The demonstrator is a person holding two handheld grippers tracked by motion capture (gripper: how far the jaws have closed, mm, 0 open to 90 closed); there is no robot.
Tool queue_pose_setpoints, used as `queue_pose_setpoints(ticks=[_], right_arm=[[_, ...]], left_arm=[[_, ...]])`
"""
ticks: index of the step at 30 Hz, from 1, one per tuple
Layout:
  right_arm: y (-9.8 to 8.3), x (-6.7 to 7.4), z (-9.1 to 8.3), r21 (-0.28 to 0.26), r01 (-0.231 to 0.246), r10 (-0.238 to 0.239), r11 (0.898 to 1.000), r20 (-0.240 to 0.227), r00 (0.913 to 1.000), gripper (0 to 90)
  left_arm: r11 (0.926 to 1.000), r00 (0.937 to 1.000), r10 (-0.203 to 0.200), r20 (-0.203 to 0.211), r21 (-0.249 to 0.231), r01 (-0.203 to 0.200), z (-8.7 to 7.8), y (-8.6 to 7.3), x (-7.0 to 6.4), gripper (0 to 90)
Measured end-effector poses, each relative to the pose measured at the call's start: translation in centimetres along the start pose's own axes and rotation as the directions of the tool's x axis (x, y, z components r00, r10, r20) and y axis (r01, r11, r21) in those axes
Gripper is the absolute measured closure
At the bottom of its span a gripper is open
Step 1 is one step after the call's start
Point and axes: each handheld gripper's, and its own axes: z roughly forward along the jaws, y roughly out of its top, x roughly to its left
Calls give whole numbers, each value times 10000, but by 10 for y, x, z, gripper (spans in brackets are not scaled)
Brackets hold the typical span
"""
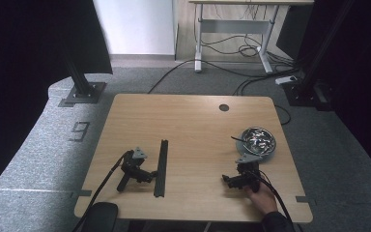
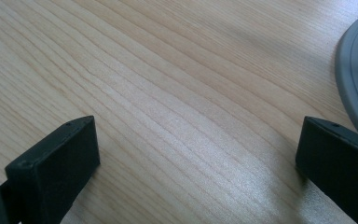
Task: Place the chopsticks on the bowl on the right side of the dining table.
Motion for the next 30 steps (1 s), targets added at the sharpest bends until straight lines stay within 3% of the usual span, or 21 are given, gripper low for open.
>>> queue_pose_setpoints(ticks=[30], right_arm=[[0,1,0,3,-77,77,10000,72,9999,0]], left_arm=[[10000,10000,20,-4,23,-20,0,0,0,0]])
